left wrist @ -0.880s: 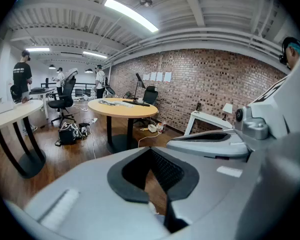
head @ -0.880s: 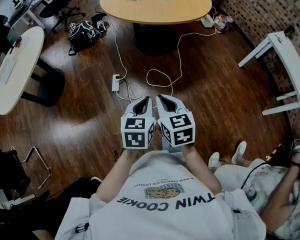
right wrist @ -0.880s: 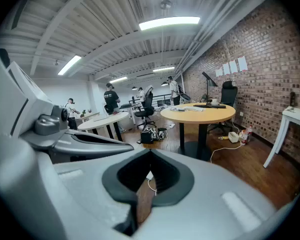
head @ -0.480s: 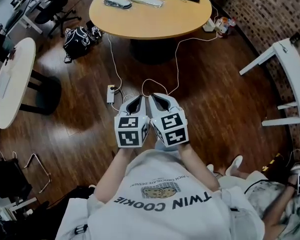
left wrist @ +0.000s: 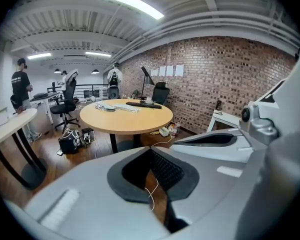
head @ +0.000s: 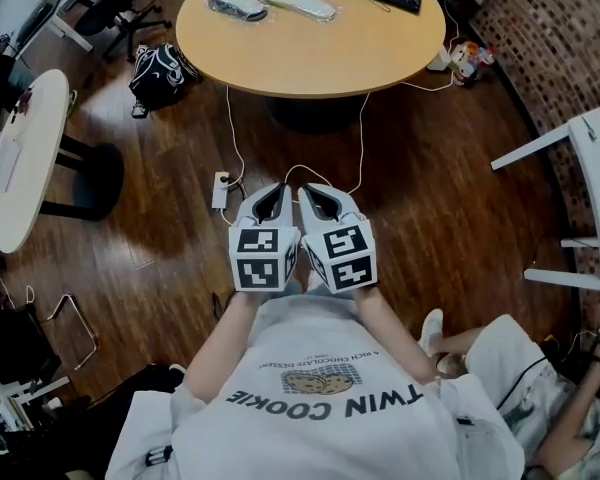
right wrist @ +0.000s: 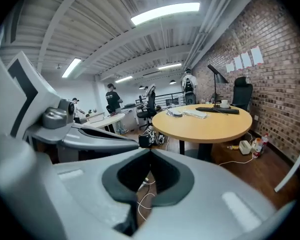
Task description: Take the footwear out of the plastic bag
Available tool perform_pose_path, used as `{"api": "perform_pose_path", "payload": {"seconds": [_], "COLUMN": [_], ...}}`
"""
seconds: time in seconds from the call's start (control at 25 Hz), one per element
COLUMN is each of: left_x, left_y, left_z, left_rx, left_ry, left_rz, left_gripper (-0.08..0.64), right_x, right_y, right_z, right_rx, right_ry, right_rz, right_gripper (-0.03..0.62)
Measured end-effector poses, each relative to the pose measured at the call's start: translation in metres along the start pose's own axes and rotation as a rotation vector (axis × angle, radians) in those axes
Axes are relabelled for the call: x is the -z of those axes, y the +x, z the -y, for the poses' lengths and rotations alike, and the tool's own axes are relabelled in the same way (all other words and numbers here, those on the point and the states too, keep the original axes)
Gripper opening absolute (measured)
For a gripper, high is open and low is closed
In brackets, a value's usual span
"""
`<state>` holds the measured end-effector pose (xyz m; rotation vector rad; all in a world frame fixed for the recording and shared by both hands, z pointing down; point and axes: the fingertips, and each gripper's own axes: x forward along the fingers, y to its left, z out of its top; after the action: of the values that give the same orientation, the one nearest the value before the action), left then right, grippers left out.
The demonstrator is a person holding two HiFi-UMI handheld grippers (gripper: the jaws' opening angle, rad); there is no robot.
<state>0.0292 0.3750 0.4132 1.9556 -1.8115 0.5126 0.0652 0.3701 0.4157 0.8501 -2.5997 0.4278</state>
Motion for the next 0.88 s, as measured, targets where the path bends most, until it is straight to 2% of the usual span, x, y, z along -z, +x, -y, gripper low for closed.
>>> {"api": "perform_pose_path", "payload": {"seconds": [0.24, 0.52, 0.88], "left_x": [-0.021, -0.053, -0.118], "left_y": [0.049, 0.119, 0.206], "left_z": [-0.004, -0.005, -0.069], "left_rx": [0.026, 0.119, 0.219], "left_ry": [0.01, 0.041, 0.062], "left_rz": [-0.015, -0.029, -0.059], "left_gripper": [0.003, 0.003, 0.003], "right_x": [-0.013, -0.034, -0.094], "right_y": [0.03, 0.07, 0.161], "right_z": [0.04, 0.097, 0.146], "right_rx": [0.02, 0.103, 0.201], "right_ry": [0.016, 0.044, 0.096], "right_rz": [-0.001, -0.01, -0.036], "right_gripper": [0.0, 0.0, 0.0]}}
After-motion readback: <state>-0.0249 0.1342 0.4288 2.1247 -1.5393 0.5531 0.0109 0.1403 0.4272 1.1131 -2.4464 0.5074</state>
